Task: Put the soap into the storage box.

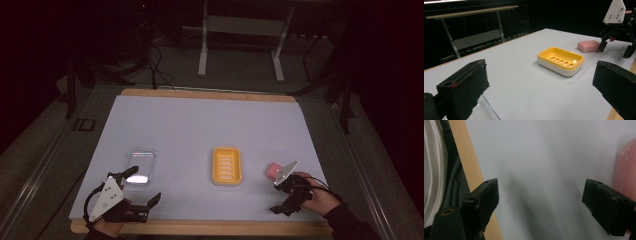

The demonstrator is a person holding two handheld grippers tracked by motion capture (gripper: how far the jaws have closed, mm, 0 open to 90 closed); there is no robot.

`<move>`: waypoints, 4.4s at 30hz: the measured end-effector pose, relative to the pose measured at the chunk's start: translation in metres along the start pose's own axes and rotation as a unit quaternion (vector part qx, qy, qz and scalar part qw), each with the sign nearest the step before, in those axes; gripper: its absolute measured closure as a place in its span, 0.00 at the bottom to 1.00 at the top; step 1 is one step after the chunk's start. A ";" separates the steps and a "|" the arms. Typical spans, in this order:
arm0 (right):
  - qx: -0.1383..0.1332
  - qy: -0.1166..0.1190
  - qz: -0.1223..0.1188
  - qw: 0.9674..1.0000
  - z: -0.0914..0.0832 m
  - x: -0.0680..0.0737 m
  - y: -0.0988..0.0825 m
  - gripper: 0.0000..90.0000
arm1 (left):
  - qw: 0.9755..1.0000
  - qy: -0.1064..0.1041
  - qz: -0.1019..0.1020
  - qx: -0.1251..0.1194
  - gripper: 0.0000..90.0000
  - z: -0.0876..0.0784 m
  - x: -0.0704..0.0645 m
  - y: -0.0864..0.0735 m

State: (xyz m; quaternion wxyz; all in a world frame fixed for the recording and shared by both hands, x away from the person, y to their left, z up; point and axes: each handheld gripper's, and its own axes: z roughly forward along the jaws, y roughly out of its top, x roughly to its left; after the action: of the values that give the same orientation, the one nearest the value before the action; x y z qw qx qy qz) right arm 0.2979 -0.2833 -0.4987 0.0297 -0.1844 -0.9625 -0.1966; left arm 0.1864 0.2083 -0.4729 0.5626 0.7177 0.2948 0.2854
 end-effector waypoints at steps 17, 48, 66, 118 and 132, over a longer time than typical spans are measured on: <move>0.135 -0.006 0.035 0.990 -0.021 -0.008 0.008 0.15 | 1.000 0.000 0.004 0.005 0.00 0.001 -0.001 0.000; 0.168 -0.066 0.065 0.981 -0.041 -0.050 -0.012 0.12 | 1.000 -0.002 0.002 0.004 0.00 0.001 0.000 0.000; 0.090 -0.066 0.084 0.990 -0.039 -0.064 0.000 0.16 | 1.000 -0.004 0.002 0.004 0.00 0.001 0.000 0.000; 0.071 -0.056 0.057 0.994 -0.001 -0.076 0.025 0.36 | 1.000 -0.014 0.005 0.009 0.00 0.002 -0.001 -0.001; 0.097 -0.090 0.067 0.989 0.004 -0.070 0.032 0.41 | 1.000 -0.014 0.006 0.011 0.00 0.002 -0.002 -0.001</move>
State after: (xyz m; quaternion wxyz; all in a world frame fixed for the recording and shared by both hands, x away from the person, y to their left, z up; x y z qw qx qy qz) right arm 0.3748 -0.2785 -0.4993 -0.0257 -0.2620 -0.9612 -0.0825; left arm 0.1866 0.2057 -0.4745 0.5570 0.7298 0.2855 0.2751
